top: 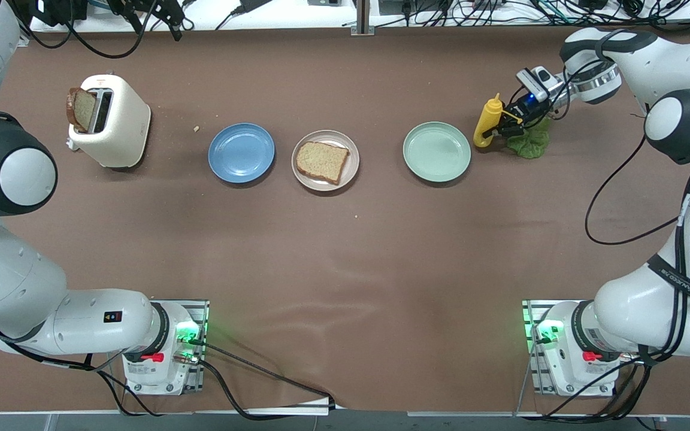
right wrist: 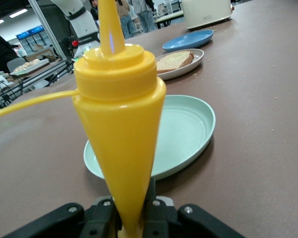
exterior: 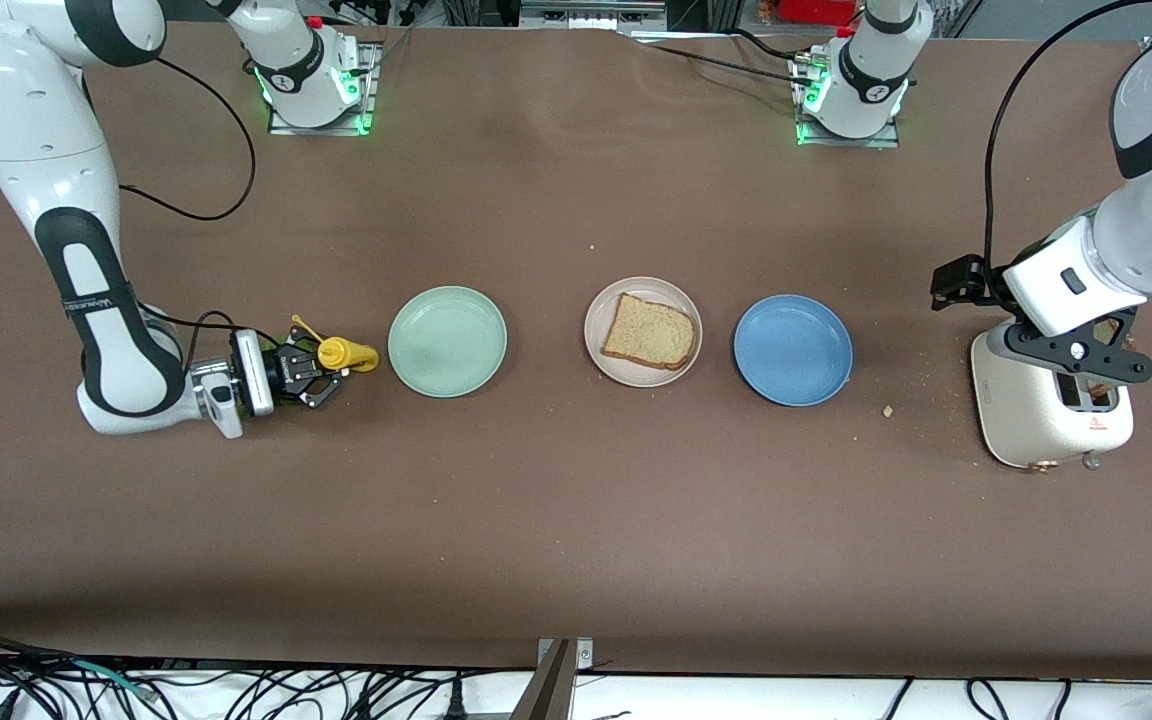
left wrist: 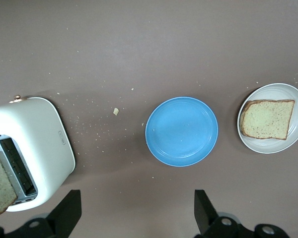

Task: Make sandwich in beige plate with both arms
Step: 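Set the mustard bottle on the table and open the right gripper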

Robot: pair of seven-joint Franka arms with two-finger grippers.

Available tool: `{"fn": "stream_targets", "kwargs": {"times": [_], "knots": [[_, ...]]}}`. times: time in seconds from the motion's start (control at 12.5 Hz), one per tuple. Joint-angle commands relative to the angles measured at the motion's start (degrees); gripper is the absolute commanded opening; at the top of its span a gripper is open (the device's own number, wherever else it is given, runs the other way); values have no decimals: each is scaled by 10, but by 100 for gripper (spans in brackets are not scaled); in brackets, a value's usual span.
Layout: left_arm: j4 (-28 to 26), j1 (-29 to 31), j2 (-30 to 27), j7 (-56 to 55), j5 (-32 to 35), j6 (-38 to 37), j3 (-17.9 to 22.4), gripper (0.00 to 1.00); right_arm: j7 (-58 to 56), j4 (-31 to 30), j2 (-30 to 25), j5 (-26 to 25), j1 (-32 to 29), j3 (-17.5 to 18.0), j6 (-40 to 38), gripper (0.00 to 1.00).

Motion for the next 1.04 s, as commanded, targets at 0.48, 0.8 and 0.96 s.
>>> {"fn": "stream_targets", "kwargs": {"times": [0.48,0.8,0.96], "knots": [[-1,0,-8,-5,13,-5,-1,100,-32,-142,-96,60,-5,9,84,0],[-1,0,-8,-6,13,-5,-1,100,-28,-143,-94,65,-5,9,88,11],[-1,0,-8,-6,13,-5,-1,100,-30,-143,-95,69,-5,7,93,25]]}}
